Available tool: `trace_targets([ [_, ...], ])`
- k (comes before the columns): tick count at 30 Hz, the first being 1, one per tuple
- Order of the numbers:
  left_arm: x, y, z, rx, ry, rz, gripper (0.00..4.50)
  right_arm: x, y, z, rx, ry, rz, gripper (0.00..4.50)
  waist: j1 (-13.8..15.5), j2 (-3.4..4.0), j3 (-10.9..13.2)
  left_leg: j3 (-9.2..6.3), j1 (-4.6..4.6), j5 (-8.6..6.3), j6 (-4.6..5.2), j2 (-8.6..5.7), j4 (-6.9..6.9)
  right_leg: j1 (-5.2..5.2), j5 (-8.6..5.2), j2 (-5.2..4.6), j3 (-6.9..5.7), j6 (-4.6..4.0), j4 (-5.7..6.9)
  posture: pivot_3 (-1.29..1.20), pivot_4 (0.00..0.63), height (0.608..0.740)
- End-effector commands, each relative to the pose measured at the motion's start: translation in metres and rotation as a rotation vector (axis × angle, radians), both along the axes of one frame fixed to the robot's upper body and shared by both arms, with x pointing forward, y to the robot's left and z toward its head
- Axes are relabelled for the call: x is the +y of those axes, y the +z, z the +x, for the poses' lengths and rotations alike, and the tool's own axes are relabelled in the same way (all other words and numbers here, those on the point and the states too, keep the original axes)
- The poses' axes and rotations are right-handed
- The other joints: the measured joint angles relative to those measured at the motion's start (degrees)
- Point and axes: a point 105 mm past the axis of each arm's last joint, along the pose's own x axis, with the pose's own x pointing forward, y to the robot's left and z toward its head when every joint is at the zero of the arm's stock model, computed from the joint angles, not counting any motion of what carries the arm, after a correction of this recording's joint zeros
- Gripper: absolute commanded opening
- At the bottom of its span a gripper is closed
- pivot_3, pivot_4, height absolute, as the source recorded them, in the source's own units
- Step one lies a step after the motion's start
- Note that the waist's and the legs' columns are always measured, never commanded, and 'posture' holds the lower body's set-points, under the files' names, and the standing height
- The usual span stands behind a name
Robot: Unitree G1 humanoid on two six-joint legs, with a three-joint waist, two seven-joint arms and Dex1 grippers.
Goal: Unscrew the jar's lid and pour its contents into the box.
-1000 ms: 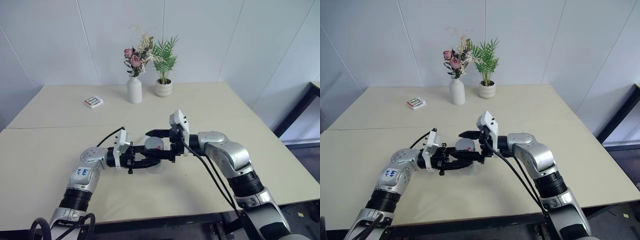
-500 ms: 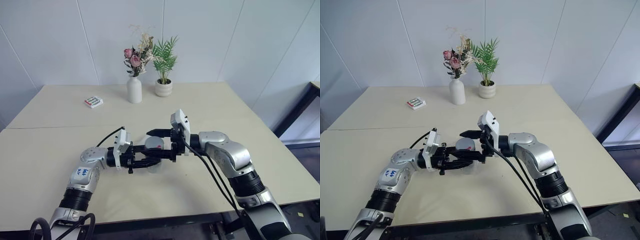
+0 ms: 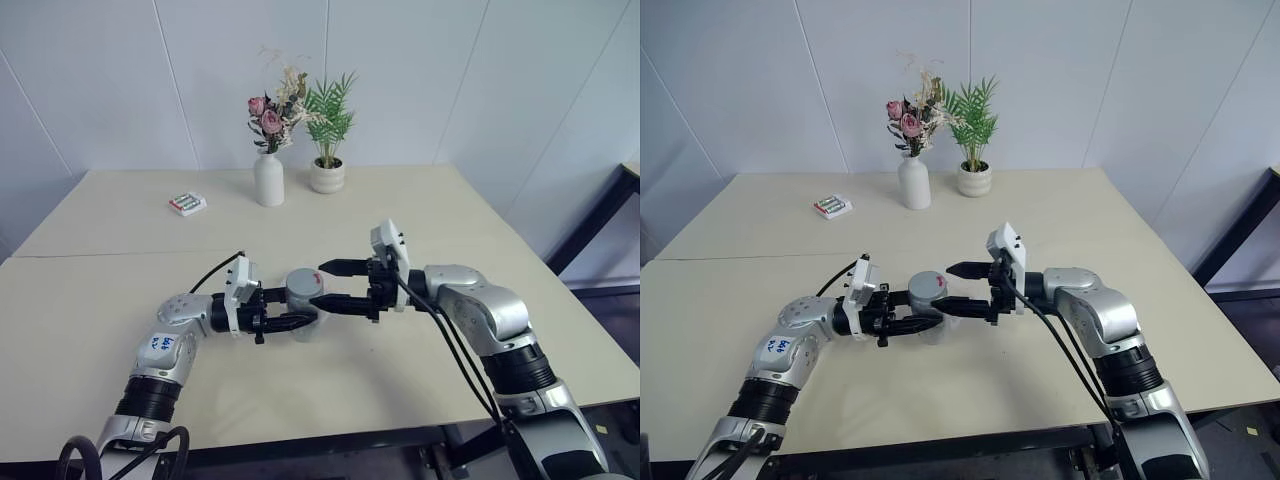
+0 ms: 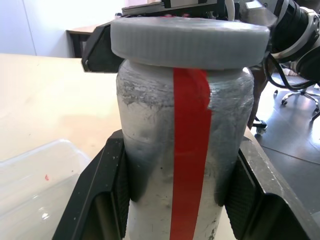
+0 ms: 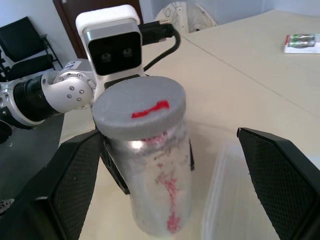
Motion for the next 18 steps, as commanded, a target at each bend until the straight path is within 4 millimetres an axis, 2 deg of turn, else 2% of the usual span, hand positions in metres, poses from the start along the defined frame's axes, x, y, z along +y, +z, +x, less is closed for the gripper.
trace_targets([
  [1, -0.005, 0.008, -0.008, -0.049, -0.059, -0.006, 2.03, -0.023, 0.005, 0.011, -0.023, -0.109, 0.02, 4.48, 0.12, 0.0, 0.0, 0.0, 0.0, 0.0, 0.0, 0.0, 0.0, 0.0, 0.0, 0.0, 0.0, 0.0, -0.01, 0.0, 0.15, 0.74],
  [5, -0.005, 0.008, -0.008, -0.047, -0.061, -0.005, 2.03, -0.03, 0.003, 0.013, -0.016, -0.136, 0.019, 4.48, -0.2, 0.0, 0.0, 0.01, 0.0, 0.0, 0.0, 0.0, -0.03, 0.0, 0.0, 0.0, 0.01, 0.0, -0.03, 0.0, 0.15, 0.74],
  [10, -0.005, 0.008, -0.008, -0.049, -0.06, -0.004, 2.03, -0.041, 0.002, 0.006, -0.004, -0.116, 0.007, 4.48, -0.04, 0.0, 0.0, 0.01, 0.0, 0.0, 0.0, 0.0, -0.03, 0.0, 0.0, 0.01, 0.01, 0.0, -0.03, 0.0, 0.15, 0.74],
  [13, -0.004, 0.008, -0.008, -0.05, -0.058, -0.003, 2.03, -0.036, 0.008, -0.006, -0.008, -0.047, 0.025, 4.48, -0.11, 0.0, 0.0, 0.01, 0.0, 0.0, 0.0, 0.0, -0.02, 0.01, 0.0, 0.01, 0.02, 0.0, -0.03, 0.0, 0.15, 0.74],
  [16, -0.003, 0.008, -0.009, -0.05, -0.054, -0.004, 2.03, -0.021, 0.033, -0.02, 0.017, 0.05, 0.185, 4.48, -0.35, 0.01, 0.01, 0.01, 0.01, 0.0, 0.01, 0.02, -0.03, 0.0, 0.0, 0.03, 0.02, 0.0, -0.01, 0.0, 0.15, 0.74],
  [18, -0.003, 0.007, -0.008, -0.05, -0.053, -0.004, 2.03, -0.01, 0.033, -0.021, 0.012, 0.064, 0.177, 4.48, -0.33, 0.01, 0.01, 0.0, 0.02, 0.0, 0.01, 0.05, -0.03, 0.0, 0.0, 0.07, 0.02, 0.0, 0.02, 0.0, 0.15, 0.74],
])
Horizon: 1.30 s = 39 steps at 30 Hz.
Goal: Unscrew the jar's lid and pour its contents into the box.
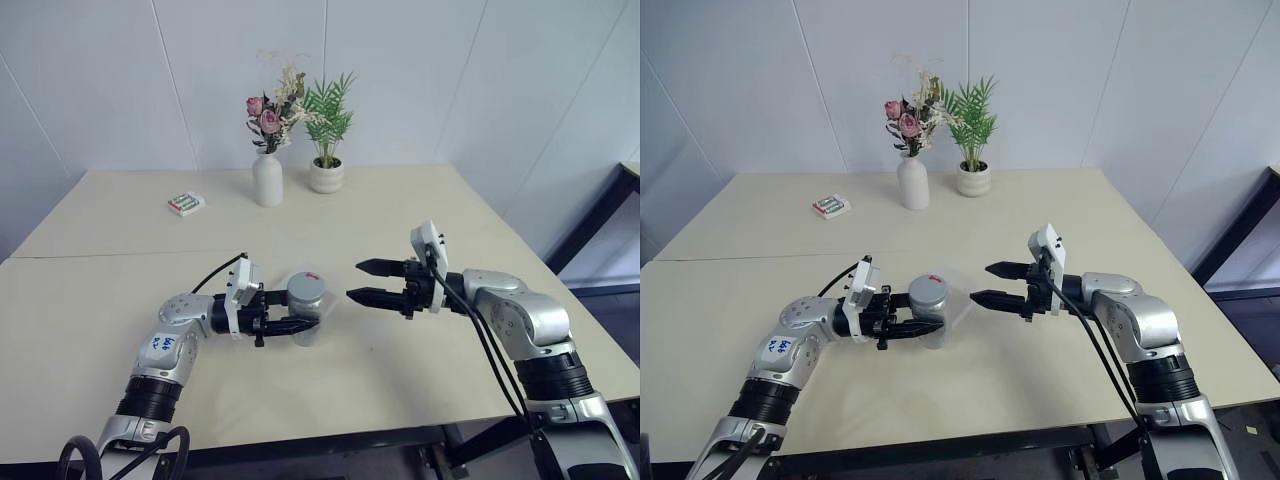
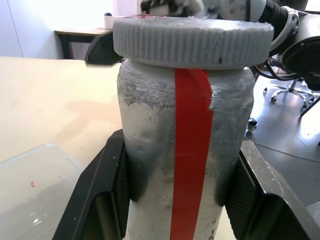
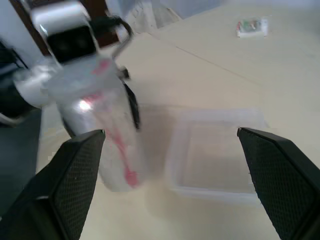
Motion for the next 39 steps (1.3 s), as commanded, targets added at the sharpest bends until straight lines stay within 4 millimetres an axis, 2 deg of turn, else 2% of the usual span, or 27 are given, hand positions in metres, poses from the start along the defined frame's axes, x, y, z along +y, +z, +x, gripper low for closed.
trace_targets([
  [1, 0.001, 0.008, -0.004, -0.048, -0.011, -0.013, 2.03, 0.015, 0.018, -0.01, -0.067, 0.046, 0.023, 4.48, 0.11, 0.0, 0.0, -0.01, 0.01, 0.0, 0.0, 0.01, 0.01, 0.0, 0.0, 0.01, 0.0, 0.0, 0.01, 0.0, 0.15, 0.74],
  [4, 0.001, 0.006, -0.002, -0.053, -0.014, 0.002, 2.03, 0.041, 0.015, -0.009, -0.074, 0.057, -0.001, 4.48, 0.13, 0.0, 0.0, -0.03, 0.01, 0.01, 0.02, 0.0, 0.02, 0.01, 0.0, 0.01, 0.0, 0.0, 0.01, 0.0, 0.15, 0.74],
  [12, 0.001, 0.006, -0.003, -0.052, -0.017, 0.002, 2.03, 0.068, 0.016, -0.009, -0.097, 0.078, -0.019, 4.48, 0.3, 0.01, 0.01, -0.02, -0.04, 0.01, 0.01, -0.01, 0.01, -0.01, 0.0, -0.01, 0.0, 0.0, -0.03, 0.0, 0.15, 0.74],
  [22, -0.001, 0.005, -0.002, -0.051, -0.014, -0.01, 2.03, 0.077, 0.003, -0.023, -0.127, 0.149, -0.1, 4.48, 0.28, 0.02, 0.01, -0.04, -0.04, 0.01, 0.01, 0.0, 0.01, -0.01, 0.0, 0.0, -0.02, 0.0, -0.01, 0.0, 0.15, 0.74],
  [39, 0.001, 0.005, -0.003, -0.048, -0.01, -0.007, 2.03, 0.072, 0.008, -0.015, -0.124, 0.105, -0.063, 4.48, 0.26, 0.02, 0.01, -0.04, -0.03, 0.01, 0.01, 0.0, 0.01, -0.01, 0.0, 0.0, -0.01, 0.0, -0.01, 0.0, 0.15, 0.74],
])
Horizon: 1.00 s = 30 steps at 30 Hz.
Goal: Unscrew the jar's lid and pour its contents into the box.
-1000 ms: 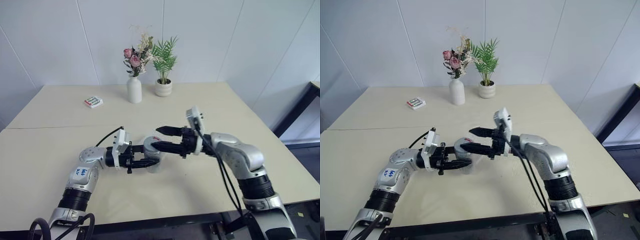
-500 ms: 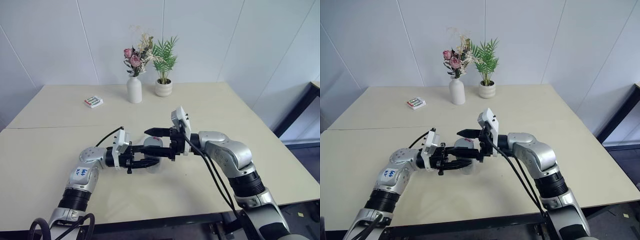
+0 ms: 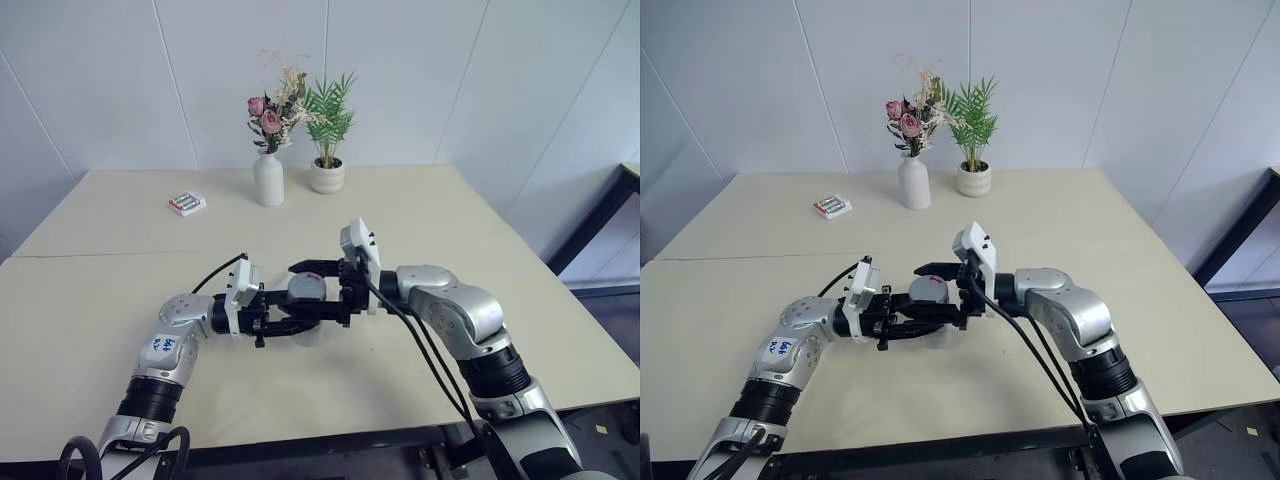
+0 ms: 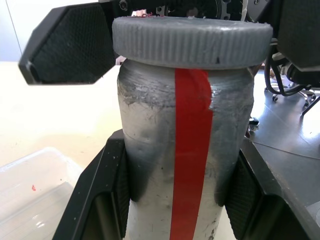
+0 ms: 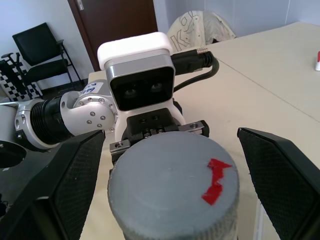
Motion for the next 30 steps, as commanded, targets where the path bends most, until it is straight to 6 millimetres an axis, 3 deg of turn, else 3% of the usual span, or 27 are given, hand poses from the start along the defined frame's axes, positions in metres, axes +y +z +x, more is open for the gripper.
trace_targets([
  [1, 0.001, 0.006, -0.001, -0.029, -0.004, -0.007, 2.03, -0.004, 0.013, 0.0, -0.032, -0.004, 0.052, 4.48, -0.01, 0.0, 0.0, 0.0, 0.0, 0.0, 0.0, 0.0, 0.0, 0.0, 0.0, 0.0, 0.0, 0.0, 0.0, 0.0, 0.15, 0.74],
  [19, 0.002, 0.007, 0.0, -0.032, 0.005, -0.011, 2.03, -0.041, 0.009, 0.025, -0.044, -0.14, 0.02, 4.48, -0.05, 0.0, 0.0, 0.0, 0.0, 0.0, 0.0, 0.0, 0.0, 0.0, 0.0, 0.0, 0.0, 0.0, 0.0, 0.0, 0.15, 0.74],
  [30, -0.001, 0.005, -0.001, -0.023, -0.001, -0.021, 2.03, -0.063, 0.015, 0.025, -0.024, -0.167, 0.041, 4.48, 0.3, 0.0, 0.0, 0.0, -0.01, 0.0, 0.0, -0.02, 0.0, 0.01, 0.0, -0.02, 0.0, 0.0, -0.04, 0.0, 0.15, 0.74],
])
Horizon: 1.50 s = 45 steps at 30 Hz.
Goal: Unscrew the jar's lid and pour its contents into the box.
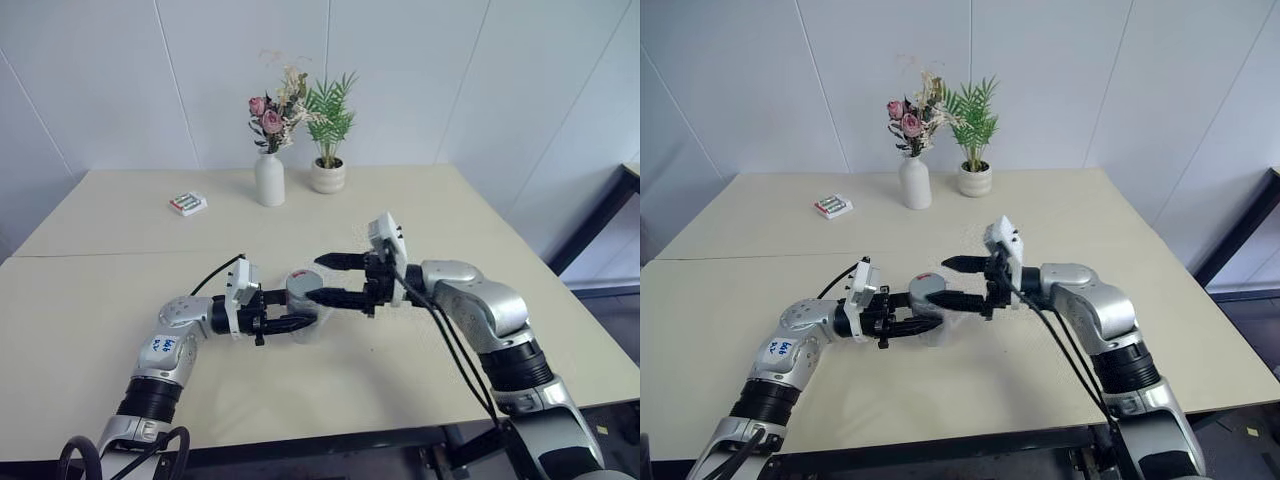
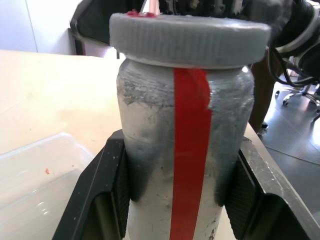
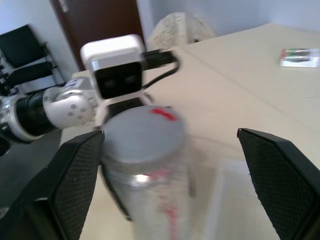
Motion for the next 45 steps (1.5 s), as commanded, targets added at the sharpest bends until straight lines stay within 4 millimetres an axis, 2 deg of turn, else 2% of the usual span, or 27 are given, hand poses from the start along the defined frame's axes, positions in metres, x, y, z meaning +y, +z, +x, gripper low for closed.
trace_targets([
  [1, -0.004, 0.01, -0.006, -0.054, -0.035, -0.016, 2.03, -0.012, 0.008, 0.001, -0.018, -0.035, 0.026, 4.48, 0.09, 0.0, 0.0, 0.0, 0.0, 0.0, 0.0, 0.0, 0.0, 0.0, 0.0, 0.0, 0.0, 0.0, 0.0, 0.0, 0.15, 0.74],
  [9, -0.006, 0.01, -0.006, -0.057, -0.037, -0.02, 2.03, -0.028, 0.007, 0.008, -0.017, -0.094, 0.016, 4.48, -0.29, 0.0, 0.0, 0.01, 0.01, 0.0, 0.0, 0.01, -0.01, -0.01, 0.0, 0.02, 0.01, 0.0, 0.01, 0.0, 0.15, 0.74],
  [13, -0.005, 0.01, -0.005, -0.059, -0.035, -0.017, 2.03, -0.028, 0.017, 0.004, -0.019, -0.067, 0.055, 4.48, -0.27, 0.0, 0.0, 0.01, 0.01, 0.0, 0.0, 0.01, -0.02, -0.01, 0.0, 0.02, 0.01, 0.0, 0.01, 0.0, 0.15, 0.74],
  [18, -0.004, 0.01, -0.005, -0.06, -0.033, -0.015, 2.03, -0.015, 0.026, -0.01, -0.017, 0.017, 0.094, 4.48, -0.32, 0.0, 0.0, 0.01, 0.01, 0.0, 0.0, 0.01, -0.02, -0.01, 0.0, 0.02, 0.02, 0.0, 0.01, 0.0, 0.15, 0.74],
  [21, -0.004, 0.01, -0.006, -0.059, -0.033, -0.014, 2.03, 0.002, 0.026, -0.019, -0.018, 0.071, 0.093, 4.48, -0.39, 0.0, 0.0, 0.0, 0.02, 0.0, 0.0, 0.02, -0.02, -0.01, 0.0, 0.03, 0.01, 0.0, 0.03, 0.0, 0.15, 0.74],
  [24, -0.005, 0.01, -0.006, -0.059, -0.035, -0.014, 2.03, 0.018, 0.021, -0.025, -0.026, 0.111, 0.062, 4.48, -0.38, 0.01, 0.0, 0.0, 0.02, 0.0, 0.0, 0.02, 0.0, -0.01, 0.0, 0.03, 0.01, 0.0, 0.04, 0.0, 0.15, 0.74],
  [31, -0.006, 0.01, -0.007, -0.055, -0.039, -0.015, 2.03, 0.04, 0.01, -0.032, -0.035, 0.173, -0.013, 4.48, -0.12, 0.0, 0.0, 0.0, 0.0, 0.0, 0.0, 0.01, -0.01, -0.01, 0.0, 0.01, 0.01, 0.0, 0.02, 0.0, 0.15, 0.74],
  [45, -0.006, 0.008, -0.007, -0.052, -0.035, -0.022, 2.03, 0.045, 0.007, -0.026, -0.042, 0.165, -0.031, 4.48, -0.24, 0.0, 0.0, 0.0, 0.01, 0.0, 0.0, 0.02, -0.01, -0.01, 0.0, 0.02, 0.0, 0.0, 0.03, 0.0, 0.15, 0.74],
])
